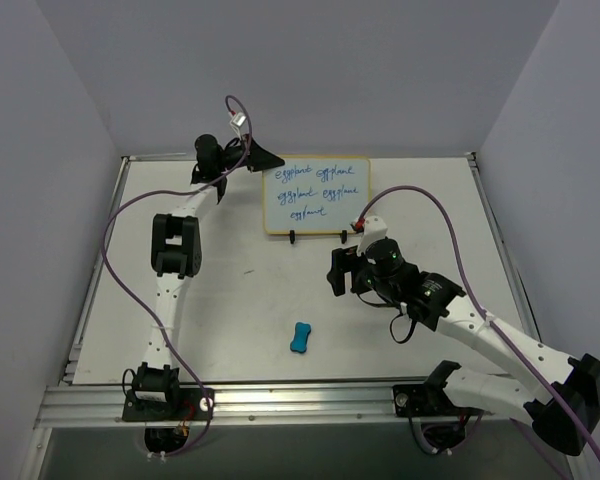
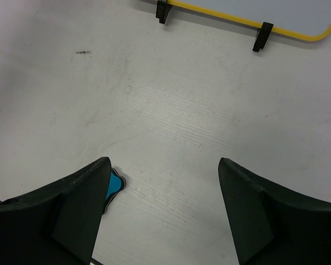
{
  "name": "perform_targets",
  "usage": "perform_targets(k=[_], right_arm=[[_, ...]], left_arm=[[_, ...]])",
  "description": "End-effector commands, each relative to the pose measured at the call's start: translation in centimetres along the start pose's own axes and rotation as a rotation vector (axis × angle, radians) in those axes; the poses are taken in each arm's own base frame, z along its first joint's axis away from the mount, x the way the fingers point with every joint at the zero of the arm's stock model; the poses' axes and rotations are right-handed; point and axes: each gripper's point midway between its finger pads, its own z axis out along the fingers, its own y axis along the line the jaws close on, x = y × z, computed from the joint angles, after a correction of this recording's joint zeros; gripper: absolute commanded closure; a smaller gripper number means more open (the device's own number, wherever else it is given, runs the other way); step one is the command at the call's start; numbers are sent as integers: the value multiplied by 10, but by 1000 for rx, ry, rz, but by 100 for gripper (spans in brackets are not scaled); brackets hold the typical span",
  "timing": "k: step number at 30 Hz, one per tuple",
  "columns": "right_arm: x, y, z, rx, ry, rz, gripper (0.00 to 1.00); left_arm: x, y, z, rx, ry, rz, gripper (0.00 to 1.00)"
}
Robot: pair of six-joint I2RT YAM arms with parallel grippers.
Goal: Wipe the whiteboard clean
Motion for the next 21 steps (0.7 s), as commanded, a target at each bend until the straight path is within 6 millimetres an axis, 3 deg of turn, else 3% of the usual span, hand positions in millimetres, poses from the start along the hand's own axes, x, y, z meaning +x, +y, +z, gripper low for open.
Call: perform_targets(k=[1, 10, 21], right_arm=[[-17, 3, -4, 5, -49, -6, 26], [-19, -3, -8, 34, -69, -1, 26], [-24, -9, -11, 63, -95, 12, 26]], left_arm=[[-21, -19, -2, 48, -73, 175, 98], [-49, -53, -14, 91, -164, 173, 98], [-70, -72, -23, 87, -252, 170, 98]])
